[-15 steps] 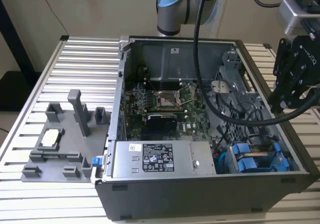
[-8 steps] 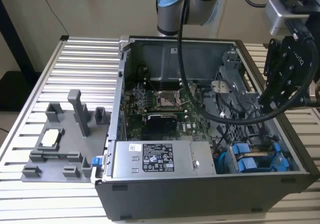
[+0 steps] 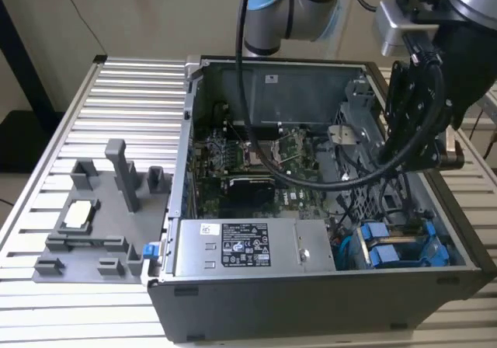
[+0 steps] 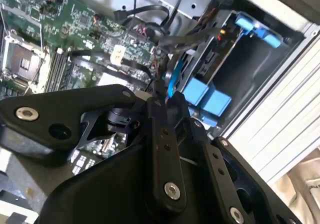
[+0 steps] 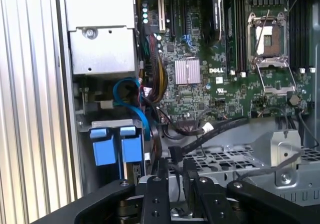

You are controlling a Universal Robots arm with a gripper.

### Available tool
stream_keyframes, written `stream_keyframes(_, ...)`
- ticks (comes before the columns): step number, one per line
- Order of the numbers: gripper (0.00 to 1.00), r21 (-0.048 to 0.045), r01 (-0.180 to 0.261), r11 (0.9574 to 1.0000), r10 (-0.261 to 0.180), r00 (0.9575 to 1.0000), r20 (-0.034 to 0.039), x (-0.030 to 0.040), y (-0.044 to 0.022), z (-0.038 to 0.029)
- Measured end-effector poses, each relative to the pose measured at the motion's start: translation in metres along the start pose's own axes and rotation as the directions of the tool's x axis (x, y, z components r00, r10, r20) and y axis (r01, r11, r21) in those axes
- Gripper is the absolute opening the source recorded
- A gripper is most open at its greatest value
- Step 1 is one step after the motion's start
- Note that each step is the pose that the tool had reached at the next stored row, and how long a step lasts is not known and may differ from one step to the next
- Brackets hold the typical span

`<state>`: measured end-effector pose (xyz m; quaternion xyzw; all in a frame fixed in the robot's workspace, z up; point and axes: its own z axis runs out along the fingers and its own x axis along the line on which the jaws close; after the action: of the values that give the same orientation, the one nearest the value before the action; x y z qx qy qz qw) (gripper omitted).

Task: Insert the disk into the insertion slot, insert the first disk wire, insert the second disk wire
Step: 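Insert the second disk wire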

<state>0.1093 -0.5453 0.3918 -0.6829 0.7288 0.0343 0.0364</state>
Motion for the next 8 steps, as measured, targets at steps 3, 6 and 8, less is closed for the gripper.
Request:
stream_keyframes(3, 0.27, 0.0008, 0.001, 1.0, -0.001, 1.0, -0.0013, 0.0006, 0.0118, 0.0011)
stream_keyframes(6, 0.27, -0.0023, 0.037, 0.9993, -0.037, 0.9992, -0.016, 0.0001, 0.0125, 0.0026)
stream_keyframes(8, 0.27, -0.0048, 0.066, 0.9978, -0.066, 0.9976, -0.0186, -0.0007, 0.0126, 0.0048)
